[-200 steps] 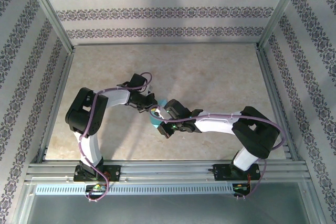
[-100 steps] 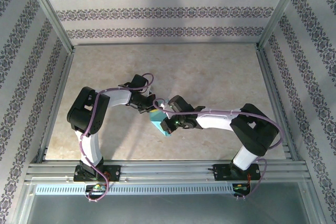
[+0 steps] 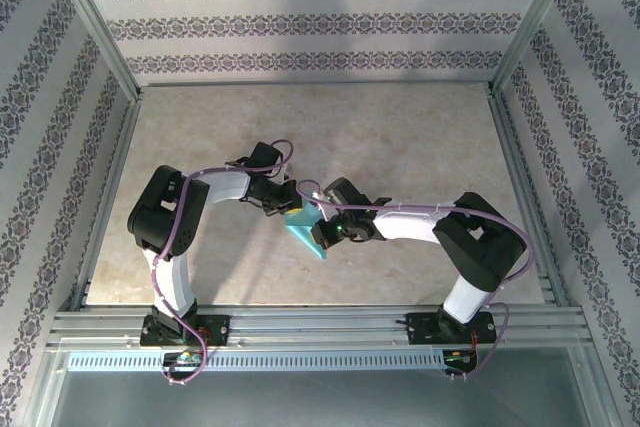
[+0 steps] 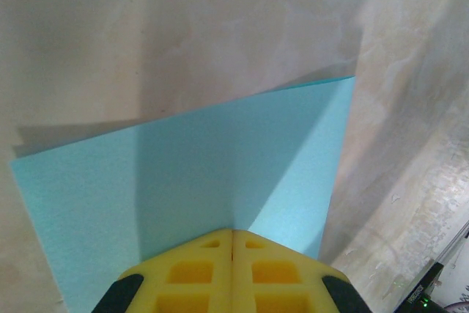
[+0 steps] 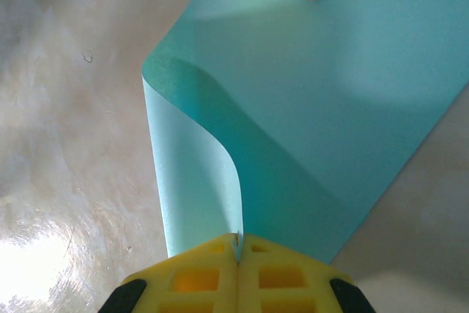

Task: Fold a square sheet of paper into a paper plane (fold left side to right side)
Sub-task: Third fold the triangle at the center of the table.

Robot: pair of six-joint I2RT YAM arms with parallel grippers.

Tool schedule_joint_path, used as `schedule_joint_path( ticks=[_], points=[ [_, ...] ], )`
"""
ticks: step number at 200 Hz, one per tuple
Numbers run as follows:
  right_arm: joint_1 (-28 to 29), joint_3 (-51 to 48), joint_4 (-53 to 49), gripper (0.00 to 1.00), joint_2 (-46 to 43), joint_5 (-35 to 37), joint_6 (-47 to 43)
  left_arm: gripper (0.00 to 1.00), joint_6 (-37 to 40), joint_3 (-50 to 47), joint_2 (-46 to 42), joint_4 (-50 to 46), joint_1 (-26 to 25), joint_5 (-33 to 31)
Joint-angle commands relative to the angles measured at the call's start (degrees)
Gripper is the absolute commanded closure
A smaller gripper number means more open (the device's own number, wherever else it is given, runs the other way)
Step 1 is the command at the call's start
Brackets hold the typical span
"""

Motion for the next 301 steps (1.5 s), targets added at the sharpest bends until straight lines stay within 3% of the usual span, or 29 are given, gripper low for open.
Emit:
schedule_joint_path(
  ticks=[1,301],
  points=[
    [-0.66,1.31,-1.05,1.0,0.57,1.6,0.93,1.0,1.31,-1.21,1.68,-2.46,-1.26,-3.24],
    [-0.83,1.0,-2.67,1.0,0.69,2.83,1.47,1.0,1.31,-1.22,1.41,-2.57,-1.35,-4.03]
  ],
)
